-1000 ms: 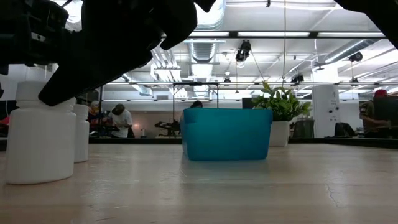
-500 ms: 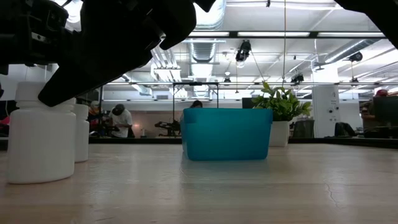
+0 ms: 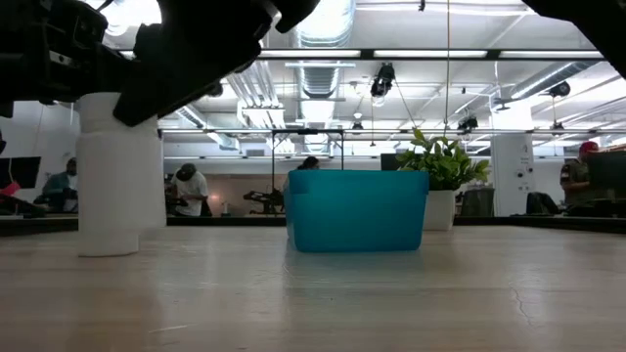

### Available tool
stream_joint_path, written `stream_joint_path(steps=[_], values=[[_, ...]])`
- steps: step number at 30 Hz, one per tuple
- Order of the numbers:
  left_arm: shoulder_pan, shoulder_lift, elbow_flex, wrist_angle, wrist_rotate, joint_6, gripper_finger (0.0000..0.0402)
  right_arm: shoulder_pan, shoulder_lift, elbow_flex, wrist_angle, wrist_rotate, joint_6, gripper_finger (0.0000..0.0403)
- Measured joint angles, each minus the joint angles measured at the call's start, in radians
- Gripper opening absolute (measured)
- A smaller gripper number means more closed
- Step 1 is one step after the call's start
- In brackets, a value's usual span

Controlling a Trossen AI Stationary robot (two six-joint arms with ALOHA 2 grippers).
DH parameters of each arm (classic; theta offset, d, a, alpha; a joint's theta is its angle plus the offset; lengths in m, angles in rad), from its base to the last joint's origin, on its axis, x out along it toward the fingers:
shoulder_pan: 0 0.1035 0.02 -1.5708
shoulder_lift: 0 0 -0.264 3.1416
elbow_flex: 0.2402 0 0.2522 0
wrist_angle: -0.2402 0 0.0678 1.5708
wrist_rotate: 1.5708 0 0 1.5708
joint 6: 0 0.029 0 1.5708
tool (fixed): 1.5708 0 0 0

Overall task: Pick and place pill bottles into a basket
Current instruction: Put the white pill bottle into the blue bin

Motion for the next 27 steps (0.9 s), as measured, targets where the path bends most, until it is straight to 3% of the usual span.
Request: stream_joint_path(steps=[27], values=[[0.0,0.0,0.0,0.0,0.0,0.0,0.0,-0.004,-0.086,0.07,-0.142,0.144,0.047,0.0143]])
